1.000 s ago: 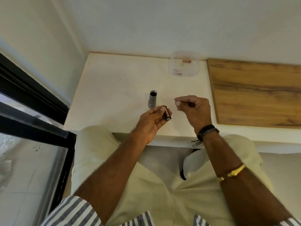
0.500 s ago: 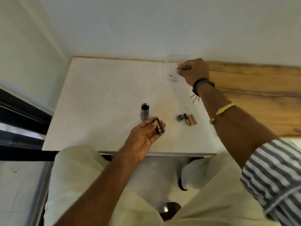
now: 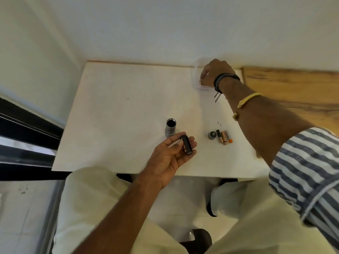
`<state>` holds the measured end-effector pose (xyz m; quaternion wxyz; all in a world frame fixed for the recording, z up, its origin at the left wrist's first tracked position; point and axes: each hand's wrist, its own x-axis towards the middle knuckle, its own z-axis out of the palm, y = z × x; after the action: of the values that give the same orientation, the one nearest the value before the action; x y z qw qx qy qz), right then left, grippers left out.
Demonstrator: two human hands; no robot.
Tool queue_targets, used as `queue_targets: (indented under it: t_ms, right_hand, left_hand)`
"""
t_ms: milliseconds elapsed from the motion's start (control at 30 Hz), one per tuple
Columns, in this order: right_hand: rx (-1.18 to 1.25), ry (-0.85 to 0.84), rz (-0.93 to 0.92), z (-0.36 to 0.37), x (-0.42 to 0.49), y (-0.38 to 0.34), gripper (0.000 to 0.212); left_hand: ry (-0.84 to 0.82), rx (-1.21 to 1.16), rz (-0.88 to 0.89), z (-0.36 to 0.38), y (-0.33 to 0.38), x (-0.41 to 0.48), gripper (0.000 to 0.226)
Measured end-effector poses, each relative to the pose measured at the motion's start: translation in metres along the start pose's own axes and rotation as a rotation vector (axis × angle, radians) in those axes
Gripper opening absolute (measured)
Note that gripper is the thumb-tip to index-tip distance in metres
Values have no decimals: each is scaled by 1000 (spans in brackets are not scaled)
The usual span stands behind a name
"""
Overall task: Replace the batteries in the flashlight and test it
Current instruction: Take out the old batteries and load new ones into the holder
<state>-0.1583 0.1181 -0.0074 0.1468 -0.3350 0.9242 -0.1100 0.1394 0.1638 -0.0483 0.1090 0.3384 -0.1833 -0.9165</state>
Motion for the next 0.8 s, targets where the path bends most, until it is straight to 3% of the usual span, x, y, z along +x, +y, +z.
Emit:
queue_targets:
  t_ms: [200,400,633,800]
  right_hand:
    - [238,207,-8,-13,-28,3,22]
    - [490,256,-37,-15,-89,8,17]
    - [1196,41,68,24,-194,14,19]
    - [1262,-127,53,36,-236,18,45]
  left_hand:
    - [-12,5,-7,2,2,-6,30]
    - [-8,16,27,7,2,-13,31]
    - [-14,52,82,7,-1,-18,27]
    - [-14,99,90,6,-1,-23,28]
